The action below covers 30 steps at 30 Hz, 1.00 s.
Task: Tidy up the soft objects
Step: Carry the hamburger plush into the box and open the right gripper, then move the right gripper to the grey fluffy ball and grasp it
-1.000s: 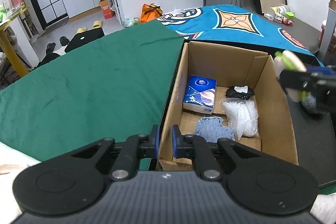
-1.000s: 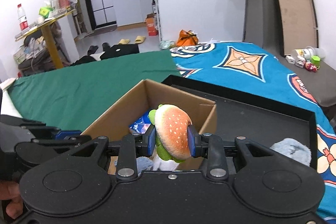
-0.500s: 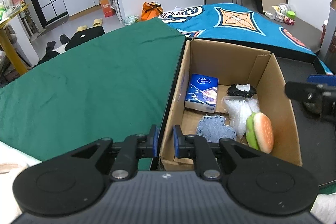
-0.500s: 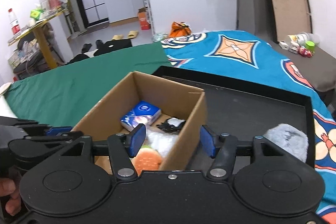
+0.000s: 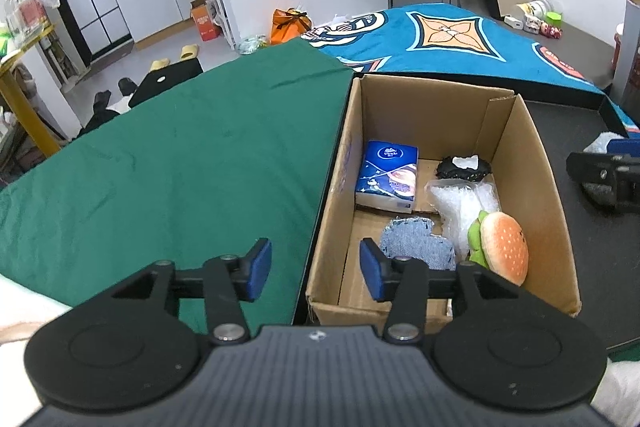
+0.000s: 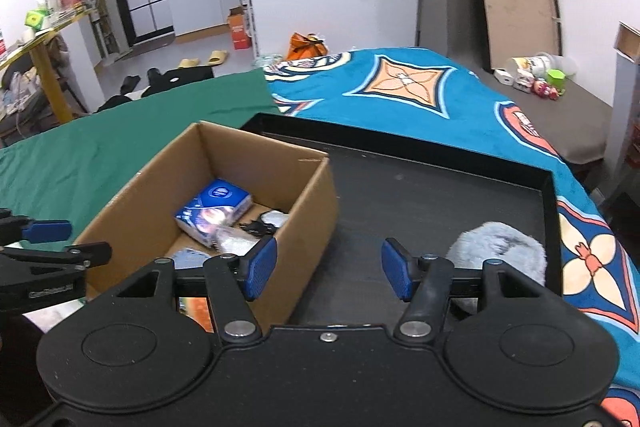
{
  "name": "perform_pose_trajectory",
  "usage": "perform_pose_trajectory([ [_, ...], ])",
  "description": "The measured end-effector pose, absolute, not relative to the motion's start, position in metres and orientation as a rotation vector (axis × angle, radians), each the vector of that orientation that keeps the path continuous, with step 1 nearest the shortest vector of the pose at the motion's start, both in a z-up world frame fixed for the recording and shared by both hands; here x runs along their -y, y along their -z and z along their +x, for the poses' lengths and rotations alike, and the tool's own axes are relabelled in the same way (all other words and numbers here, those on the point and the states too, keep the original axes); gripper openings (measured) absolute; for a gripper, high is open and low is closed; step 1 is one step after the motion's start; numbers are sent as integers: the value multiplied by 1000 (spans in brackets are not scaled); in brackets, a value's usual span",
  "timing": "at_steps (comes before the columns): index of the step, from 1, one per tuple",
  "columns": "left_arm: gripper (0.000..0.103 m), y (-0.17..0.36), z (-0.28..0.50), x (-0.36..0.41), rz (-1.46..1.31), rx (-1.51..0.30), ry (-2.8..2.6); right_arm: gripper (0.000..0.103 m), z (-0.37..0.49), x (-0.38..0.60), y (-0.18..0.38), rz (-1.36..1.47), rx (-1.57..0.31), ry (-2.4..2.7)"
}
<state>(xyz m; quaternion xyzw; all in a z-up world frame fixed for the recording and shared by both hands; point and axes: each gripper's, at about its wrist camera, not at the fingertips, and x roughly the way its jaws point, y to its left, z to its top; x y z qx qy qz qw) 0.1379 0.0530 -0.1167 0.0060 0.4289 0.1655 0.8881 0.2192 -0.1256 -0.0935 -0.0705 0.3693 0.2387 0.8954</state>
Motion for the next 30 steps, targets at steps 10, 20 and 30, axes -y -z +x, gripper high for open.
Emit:
perform_pose_trajectory([
  [10, 53, 118, 141, -49, 56, -900, -364, 81, 232, 148, 104, -163, -742, -369],
  [20, 53, 118, 142, -45, 91, -903, -377, 89, 251, 176, 119, -168, -738, -247],
  [30, 53, 123, 148, -35, 167, -927, -386, 91, 270, 195, 139, -117, -795, -171],
])
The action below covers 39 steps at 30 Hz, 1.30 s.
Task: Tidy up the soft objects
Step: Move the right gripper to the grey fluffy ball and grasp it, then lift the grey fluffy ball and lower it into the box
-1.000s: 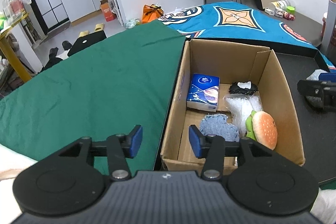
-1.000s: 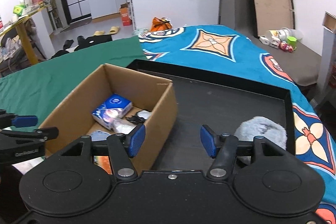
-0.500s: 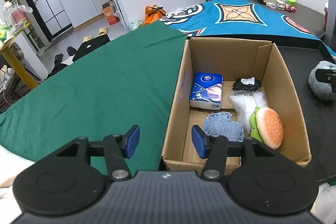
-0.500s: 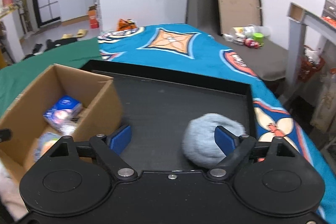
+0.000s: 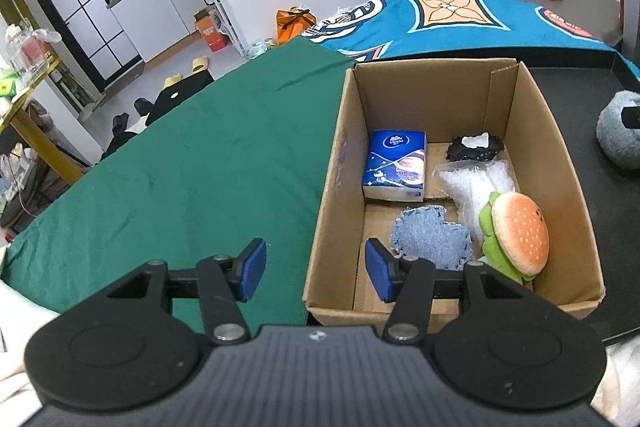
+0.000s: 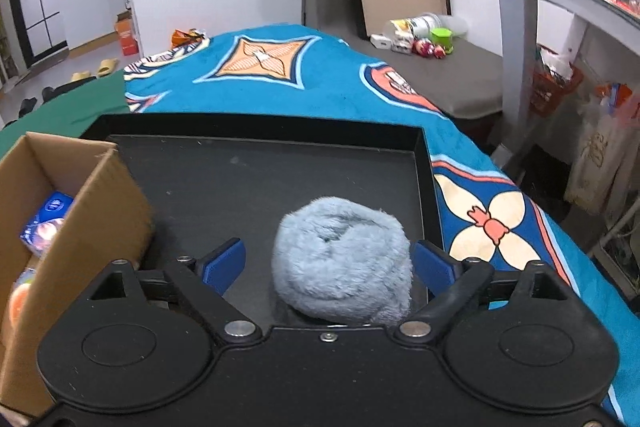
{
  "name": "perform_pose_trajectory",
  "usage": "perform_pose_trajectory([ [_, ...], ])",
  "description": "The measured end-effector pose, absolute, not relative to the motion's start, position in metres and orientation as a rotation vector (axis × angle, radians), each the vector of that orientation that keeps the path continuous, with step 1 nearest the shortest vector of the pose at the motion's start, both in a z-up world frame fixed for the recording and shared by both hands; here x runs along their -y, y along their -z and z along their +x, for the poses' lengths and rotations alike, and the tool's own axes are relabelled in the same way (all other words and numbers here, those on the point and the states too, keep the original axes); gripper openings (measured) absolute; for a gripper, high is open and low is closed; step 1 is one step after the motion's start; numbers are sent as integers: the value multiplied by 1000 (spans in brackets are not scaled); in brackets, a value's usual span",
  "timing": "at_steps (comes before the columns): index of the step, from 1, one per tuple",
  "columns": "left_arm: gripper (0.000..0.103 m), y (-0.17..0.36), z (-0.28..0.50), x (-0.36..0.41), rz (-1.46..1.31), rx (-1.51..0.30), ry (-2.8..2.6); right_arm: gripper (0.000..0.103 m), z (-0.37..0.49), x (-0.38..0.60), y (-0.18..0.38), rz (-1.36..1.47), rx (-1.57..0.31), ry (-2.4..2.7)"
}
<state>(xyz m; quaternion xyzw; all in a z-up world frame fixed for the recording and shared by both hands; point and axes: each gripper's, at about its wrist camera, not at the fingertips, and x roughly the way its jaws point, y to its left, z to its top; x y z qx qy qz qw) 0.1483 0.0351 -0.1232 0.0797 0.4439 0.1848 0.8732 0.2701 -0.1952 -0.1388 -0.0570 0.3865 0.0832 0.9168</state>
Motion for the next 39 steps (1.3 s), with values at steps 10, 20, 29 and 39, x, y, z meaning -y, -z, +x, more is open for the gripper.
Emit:
perform_pose_trajectory([
  [10, 57, 126, 151, -27, 215, -936, -402, 87, 283, 206, 155, -74, -847, -168],
  [20, 62, 125, 151, -24, 235, -938, -407, 56, 279, 206, 146, -79, -855, -218],
  [29, 63, 120, 146, -26, 214, -918, -406, 52, 267, 204, 123, -53, -810, -268],
  [39, 63, 116, 143, -26, 198, -903, -401, 52, 251, 199, 95, -25, -750, -335],
])
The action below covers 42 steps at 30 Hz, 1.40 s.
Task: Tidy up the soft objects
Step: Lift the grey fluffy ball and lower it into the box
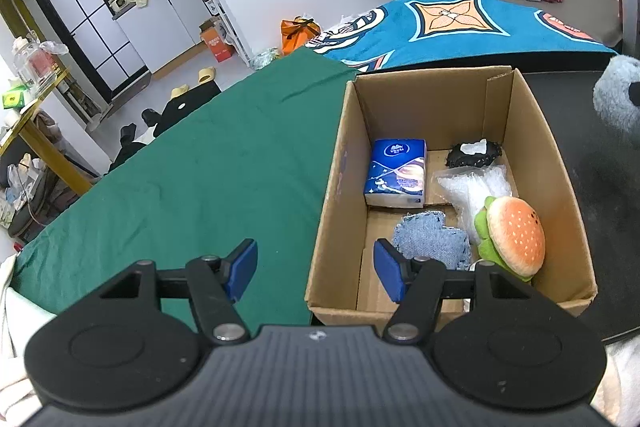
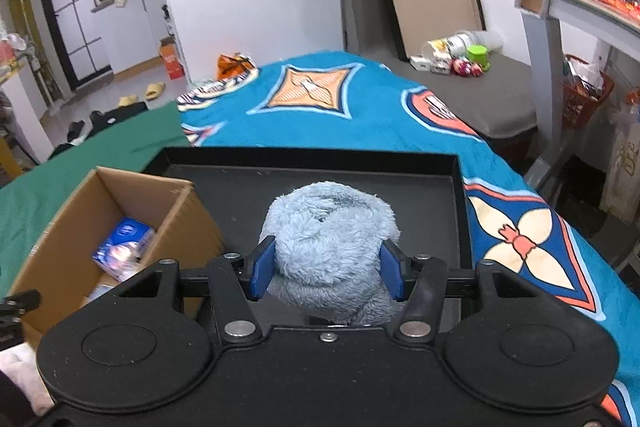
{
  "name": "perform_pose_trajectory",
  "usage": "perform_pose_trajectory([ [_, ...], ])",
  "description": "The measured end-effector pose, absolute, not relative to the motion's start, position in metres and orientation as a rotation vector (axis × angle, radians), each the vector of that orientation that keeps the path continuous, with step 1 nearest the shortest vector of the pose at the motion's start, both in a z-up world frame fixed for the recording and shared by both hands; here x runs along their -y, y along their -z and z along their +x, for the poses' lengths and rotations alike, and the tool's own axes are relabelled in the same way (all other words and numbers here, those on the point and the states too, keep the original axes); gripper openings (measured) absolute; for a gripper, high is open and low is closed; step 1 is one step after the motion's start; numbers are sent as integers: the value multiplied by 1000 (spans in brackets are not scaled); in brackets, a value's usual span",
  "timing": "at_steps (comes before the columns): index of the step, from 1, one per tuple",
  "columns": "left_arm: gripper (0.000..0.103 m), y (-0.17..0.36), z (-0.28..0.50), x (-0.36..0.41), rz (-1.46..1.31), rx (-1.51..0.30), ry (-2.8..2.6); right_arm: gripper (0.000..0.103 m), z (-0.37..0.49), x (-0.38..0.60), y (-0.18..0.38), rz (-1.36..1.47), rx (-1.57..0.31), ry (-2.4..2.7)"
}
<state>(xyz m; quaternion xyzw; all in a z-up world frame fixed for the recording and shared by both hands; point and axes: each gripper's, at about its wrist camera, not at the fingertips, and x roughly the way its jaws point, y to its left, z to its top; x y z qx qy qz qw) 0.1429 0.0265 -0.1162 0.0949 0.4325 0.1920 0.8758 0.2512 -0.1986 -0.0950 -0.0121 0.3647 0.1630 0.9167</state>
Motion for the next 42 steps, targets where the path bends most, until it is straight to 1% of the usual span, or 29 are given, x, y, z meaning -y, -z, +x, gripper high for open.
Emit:
perform_pose_trajectory([
  [13, 63, 106, 133, -27, 151, -853, -386, 53, 228, 165, 63, -28, -679, -512],
  [21, 61, 105, 131, -29, 141, -855, -365, 53, 217, 145, 56, -39, -664, -611],
  [27, 59, 105, 130, -33, 108, -849, -347, 53, 213, 132, 55, -62, -662, -641],
  [30, 57, 106, 129, -38, 84, -849, -336, 53, 217, 131, 54, -6, -708, -677],
  [32, 52, 105, 129, -42, 64, -847, -326, 53, 217, 127, 52, -4, -714, -681],
  [33, 51, 106, 129, -43, 54, -846, -321, 53, 217, 125, 51, -12, -716, -684],
  [36, 42, 106, 128, -49, 15, -841, -305, 53, 217, 115, 52, -14, -736, -702],
  [38, 35, 107, 128, -53, -9, -843, -293, 53, 214, 106, 53, -37, -740, -703],
  [42, 28, 111, 131, -59, -47, -856, -277, 53, 211, 86, 58, -56, -760, -716],
])
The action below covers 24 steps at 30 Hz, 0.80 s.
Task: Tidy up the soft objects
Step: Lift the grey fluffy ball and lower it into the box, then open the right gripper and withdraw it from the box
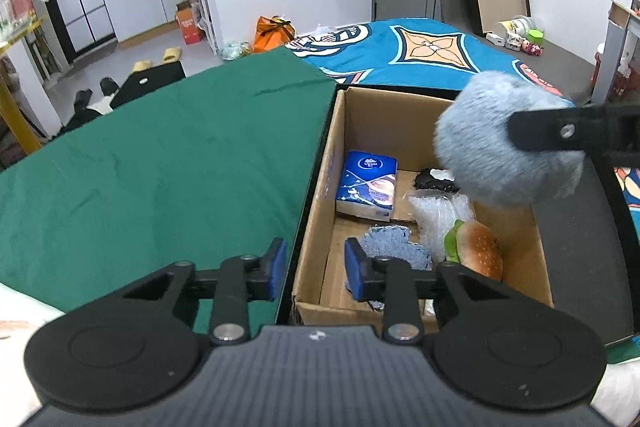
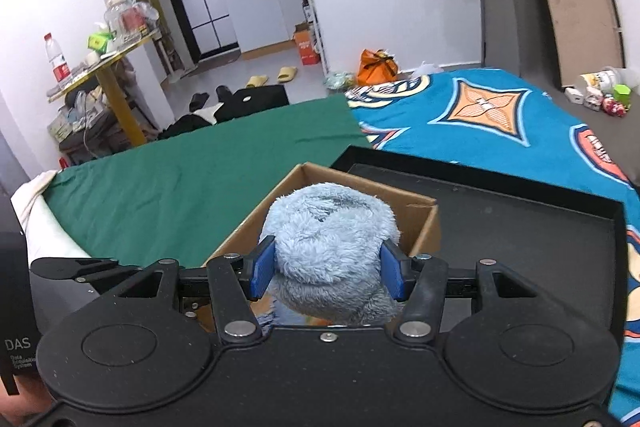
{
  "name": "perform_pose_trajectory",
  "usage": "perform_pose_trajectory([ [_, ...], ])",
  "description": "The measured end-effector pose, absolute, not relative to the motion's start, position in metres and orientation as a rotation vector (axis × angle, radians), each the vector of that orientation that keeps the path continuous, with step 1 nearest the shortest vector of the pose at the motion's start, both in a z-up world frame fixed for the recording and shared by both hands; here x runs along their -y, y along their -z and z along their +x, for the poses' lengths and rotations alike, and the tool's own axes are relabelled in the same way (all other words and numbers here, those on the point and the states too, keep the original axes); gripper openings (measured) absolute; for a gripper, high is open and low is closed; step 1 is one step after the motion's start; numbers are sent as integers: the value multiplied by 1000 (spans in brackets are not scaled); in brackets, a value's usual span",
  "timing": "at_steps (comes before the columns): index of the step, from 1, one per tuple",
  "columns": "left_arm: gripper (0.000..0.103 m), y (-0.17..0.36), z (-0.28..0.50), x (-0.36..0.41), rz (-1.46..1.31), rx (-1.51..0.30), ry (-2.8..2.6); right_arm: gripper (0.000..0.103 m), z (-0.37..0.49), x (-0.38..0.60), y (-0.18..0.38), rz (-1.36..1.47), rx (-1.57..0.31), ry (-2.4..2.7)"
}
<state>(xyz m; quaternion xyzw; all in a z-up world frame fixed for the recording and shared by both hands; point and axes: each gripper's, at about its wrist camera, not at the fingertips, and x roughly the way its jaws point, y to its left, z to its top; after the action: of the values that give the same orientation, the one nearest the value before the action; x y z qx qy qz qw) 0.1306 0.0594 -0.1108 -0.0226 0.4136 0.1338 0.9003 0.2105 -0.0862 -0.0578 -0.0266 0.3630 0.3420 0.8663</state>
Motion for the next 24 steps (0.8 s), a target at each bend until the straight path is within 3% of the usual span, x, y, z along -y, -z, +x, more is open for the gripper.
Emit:
perform_pose_trajectory([
  [3, 24, 112, 129, -64, -76, -857, -266, 55, 206, 73, 61, -78, -770, -726],
  [5, 12, 114, 129, -68, -94, -860, -260, 63, 205, 67, 62, -52, -794, -747],
  [7, 9, 115, 129, -71, -113, -860, -259, 80, 203, 65, 60, -39, -796, -763],
  [8, 8, 116, 128, -74, -129, -855, -258, 81, 201, 65, 59, -46, -790, -751],
  [24, 12, 107, 128, -85, -172, -851, -217, 81, 170, 129, 53, 49, -855, -514],
])
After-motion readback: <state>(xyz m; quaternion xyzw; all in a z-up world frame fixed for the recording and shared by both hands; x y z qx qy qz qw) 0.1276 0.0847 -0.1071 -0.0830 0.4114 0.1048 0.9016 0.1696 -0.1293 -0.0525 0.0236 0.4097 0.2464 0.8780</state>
